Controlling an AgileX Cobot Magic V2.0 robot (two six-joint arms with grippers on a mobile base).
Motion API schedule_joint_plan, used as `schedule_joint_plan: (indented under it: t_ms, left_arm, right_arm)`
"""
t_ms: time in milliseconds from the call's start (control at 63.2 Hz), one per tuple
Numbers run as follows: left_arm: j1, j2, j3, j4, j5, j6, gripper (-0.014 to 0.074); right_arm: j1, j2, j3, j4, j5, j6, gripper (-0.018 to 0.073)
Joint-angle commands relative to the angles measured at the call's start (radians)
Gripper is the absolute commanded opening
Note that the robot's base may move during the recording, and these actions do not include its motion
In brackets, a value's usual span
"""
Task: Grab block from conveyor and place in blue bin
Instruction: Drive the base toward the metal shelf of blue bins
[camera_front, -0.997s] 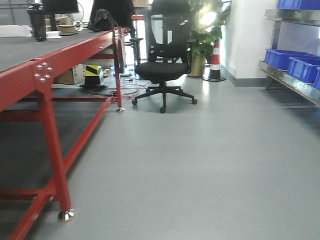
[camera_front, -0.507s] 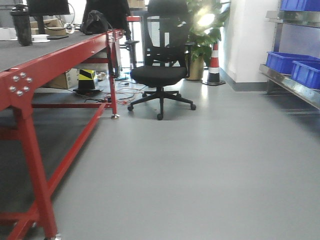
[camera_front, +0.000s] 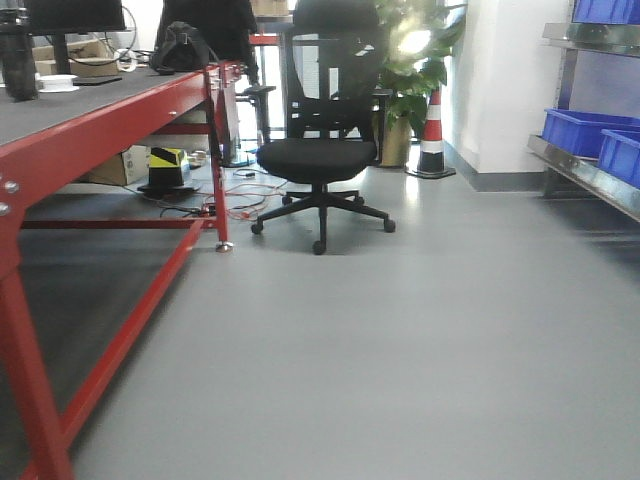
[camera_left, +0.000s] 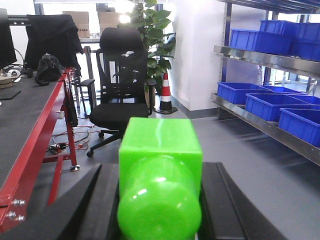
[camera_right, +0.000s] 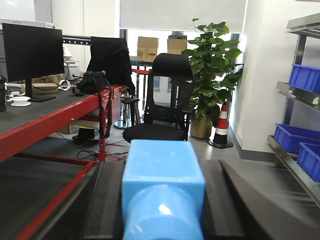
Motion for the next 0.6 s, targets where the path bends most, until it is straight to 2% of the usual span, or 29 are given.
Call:
schedule_joint_plan:
  t_ms: [0,586]
  left_arm:
    - [-0.008,-0.003,-0.002,-0.002,-0.020,0.002,-0.0111]
    - [-0.008,-0.003,-0.002,-0.002,-0.020,0.002,-0.0111]
  right_arm:
    - [0.001,-0.004,0.002,-0.003,-0.024,-0.007,-0.0162]
    - [0.001,-0.004,0.002,-0.003,-0.024,-0.007,-0.0162]
